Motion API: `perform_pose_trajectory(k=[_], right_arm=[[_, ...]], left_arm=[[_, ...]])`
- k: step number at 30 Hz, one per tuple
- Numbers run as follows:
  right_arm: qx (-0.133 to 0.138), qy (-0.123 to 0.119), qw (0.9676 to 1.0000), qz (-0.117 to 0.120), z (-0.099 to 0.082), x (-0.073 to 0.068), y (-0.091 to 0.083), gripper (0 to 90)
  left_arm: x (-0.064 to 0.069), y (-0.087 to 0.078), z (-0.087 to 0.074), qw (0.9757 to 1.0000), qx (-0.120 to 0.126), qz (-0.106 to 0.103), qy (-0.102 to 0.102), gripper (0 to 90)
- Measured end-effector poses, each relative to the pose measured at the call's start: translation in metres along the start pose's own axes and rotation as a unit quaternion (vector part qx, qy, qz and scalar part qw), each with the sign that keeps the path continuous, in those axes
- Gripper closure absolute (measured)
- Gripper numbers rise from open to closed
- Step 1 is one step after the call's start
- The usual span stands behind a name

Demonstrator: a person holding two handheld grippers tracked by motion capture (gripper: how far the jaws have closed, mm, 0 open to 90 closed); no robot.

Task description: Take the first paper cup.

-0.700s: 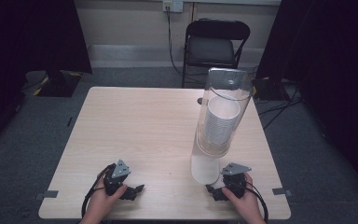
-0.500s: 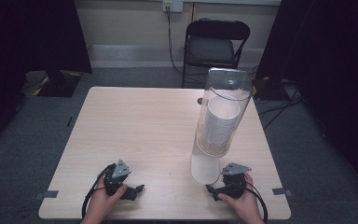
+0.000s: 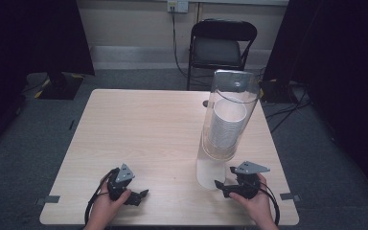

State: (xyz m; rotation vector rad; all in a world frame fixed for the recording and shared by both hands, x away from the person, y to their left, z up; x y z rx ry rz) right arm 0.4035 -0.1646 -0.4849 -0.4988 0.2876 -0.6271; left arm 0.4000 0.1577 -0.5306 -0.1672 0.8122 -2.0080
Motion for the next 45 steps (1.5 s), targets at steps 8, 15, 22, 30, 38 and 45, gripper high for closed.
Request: perform_pose_trajectory(k=[8,15,22,30,38,45], right_arm=[[0.04,-0.009,0.9992,-0.002,0.031,0.005,-0.013,15.8],[0.051,-0.031,0.9982,0.001,0.048,0.004,-0.017,16.4],[0.076,-0.036,0.9964,0.001,0.062,0.004,-0.017,15.0],[0.106,-0.041,0.9932,0.026,0.076,-0.007,-0.015,16.7],[0.121,-0.036,0.9913,0.039,0.083,-0.011,-0.012,24.5],[0.12,-0.042,0.9911,0.039,0.085,-0.01,-0.013,37.4]], left_arm=[[0.0,0.0,0.0,1.0,0.0,0.0,0.002,2.6],[0.0,0.0,0.0,1.0,0.001,-0.001,0.002,2.6],[0.0,0.0,0.0,1.0,-0.001,0.0,0.003,2.5],[0.0,0.0,0.0,1.0,-0.001,0.0,0.003,2.5],[0.0,0.0,0.0,1.0,0.0,0.0,0.003,2.5],[0.0,0.0,0.0,1.0,0.001,-0.001,0.001,2.5]])
Point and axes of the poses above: each handheld gripper's, and its own axes: y roughly forward along the jaws, z roughly out of its top, x roughly to its right, the point moved 9 cm from there along y, roughly forward along the jaws, and after that the axes turned 13 degrees about z, right-handed, at the moved point
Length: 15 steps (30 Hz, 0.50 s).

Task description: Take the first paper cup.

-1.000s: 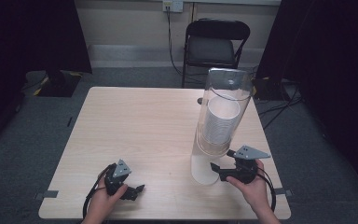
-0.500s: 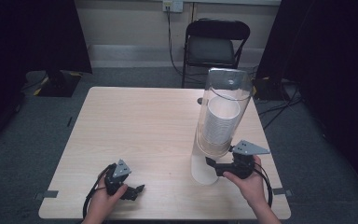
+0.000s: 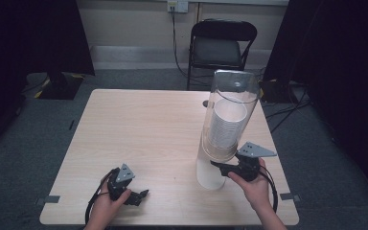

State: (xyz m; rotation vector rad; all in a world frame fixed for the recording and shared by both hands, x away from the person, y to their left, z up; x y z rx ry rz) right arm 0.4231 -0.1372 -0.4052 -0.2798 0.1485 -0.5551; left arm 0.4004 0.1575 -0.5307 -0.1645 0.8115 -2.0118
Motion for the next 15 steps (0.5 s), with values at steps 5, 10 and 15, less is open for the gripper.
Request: perform_pose_trajectory(k=[5,10,15], right_arm=[[0.002,0.006,1.0,0.004,-0.002,-0.001,0.003,38.2],[0.0,0.003,1.0,0.005,-0.008,0.0,0.004,38.5],[0.004,0.006,0.9999,0.009,-0.012,0.0,0.003,42.0]], left_arm=[[0.0,0.0,0.0,1.0,0.0,0.0,0.001,2.5],[0.0,0.0,0.0,1.0,-0.001,0.0,0.002,2.4],[-0.001,0.0,0.0,1.0,-0.003,0.001,0.001,1.9]])
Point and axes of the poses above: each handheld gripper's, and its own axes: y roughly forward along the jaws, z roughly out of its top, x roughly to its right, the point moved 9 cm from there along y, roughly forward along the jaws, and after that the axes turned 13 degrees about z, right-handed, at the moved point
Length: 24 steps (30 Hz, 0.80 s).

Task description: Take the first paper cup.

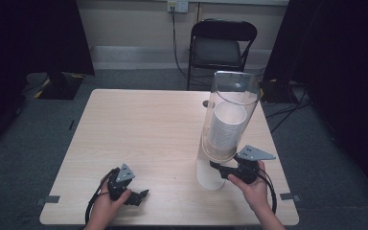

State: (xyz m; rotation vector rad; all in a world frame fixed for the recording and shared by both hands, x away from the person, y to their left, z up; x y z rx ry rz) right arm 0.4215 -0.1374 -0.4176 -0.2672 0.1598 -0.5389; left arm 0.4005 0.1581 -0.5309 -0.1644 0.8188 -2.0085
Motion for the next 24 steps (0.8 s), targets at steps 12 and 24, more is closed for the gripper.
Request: perform_pose_trajectory(k=[12,24], right_arm=[[-0.029,-0.011,0.9994,0.013,-0.001,0.003,-0.006,31.1],[0.026,-0.031,0.9992,-0.004,0.017,0.007,0.004,24.0]], left_arm=[[0.0,0.0,0.0,1.0,-0.002,0.0,0.002,1.4],[0.001,0.0,0.0,1.0,0.0,0.002,-0.006,1.1]])
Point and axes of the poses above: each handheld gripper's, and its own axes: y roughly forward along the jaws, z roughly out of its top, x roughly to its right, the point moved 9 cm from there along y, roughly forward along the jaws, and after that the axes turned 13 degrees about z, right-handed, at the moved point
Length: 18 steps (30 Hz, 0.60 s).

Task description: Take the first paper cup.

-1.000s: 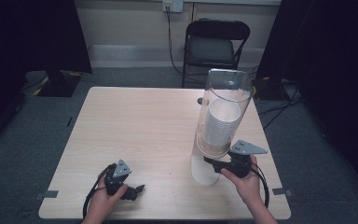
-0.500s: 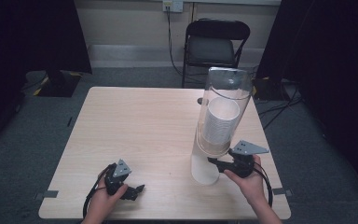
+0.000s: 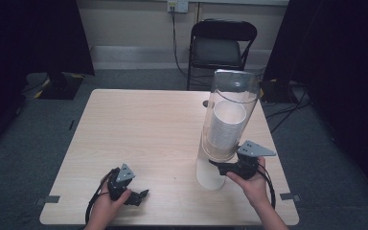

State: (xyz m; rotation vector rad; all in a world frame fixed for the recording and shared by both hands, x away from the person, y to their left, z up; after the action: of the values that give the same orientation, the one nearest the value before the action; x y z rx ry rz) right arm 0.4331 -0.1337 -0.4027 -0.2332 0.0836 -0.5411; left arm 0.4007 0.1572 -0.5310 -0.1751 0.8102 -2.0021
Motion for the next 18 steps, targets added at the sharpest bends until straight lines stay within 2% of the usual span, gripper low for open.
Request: perform_pose_trajectory(k=[3,5,6,11,12,14,18], right_arm=[[0.004,0.001,1.0,0.003,0.001,-0.001,0.002,23.8],[0.002,-0.002,1.0,-0.002,0.001,0.0,0.004,33.4],[0.005,-0.008,0.9999,0.007,0.001,-0.001,0.005,34.6],[-0.001,-0.018,0.9998,0.001,-0.001,-0.002,0.004,35.8],[-0.01,-0.008,0.9999,0.007,-0.007,-0.004,0.005,36.0],[-0.018,-0.009,0.9998,0.004,-0.015,-0.003,0.005,36.1],[-0.012,-0.012,0.9998,0.01,-0.016,-0.004,0.005,36.2]], left_arm=[[0.0,0.0,0.0,1.0,0.0,0.0,0.0,1.1],[0.0,0.0,0.0,1.0,-0.001,0.0,0.001,1.1],[0.0,0.0,0.0,1.0,-0.001,0.0,0.001,1.1],[0.0,0.0,0.0,1.0,0.0,0.0,0.001,1.1],[0.0,0.0,0.0,1.0,0.0,0.0,0.0,1.0],[0.0,0.0,0.0,1.0,0.0,0.0,0.0,1.1],[0.0,0.0,0.0,1.0,-0.001,0.0,0.002,1.0]])
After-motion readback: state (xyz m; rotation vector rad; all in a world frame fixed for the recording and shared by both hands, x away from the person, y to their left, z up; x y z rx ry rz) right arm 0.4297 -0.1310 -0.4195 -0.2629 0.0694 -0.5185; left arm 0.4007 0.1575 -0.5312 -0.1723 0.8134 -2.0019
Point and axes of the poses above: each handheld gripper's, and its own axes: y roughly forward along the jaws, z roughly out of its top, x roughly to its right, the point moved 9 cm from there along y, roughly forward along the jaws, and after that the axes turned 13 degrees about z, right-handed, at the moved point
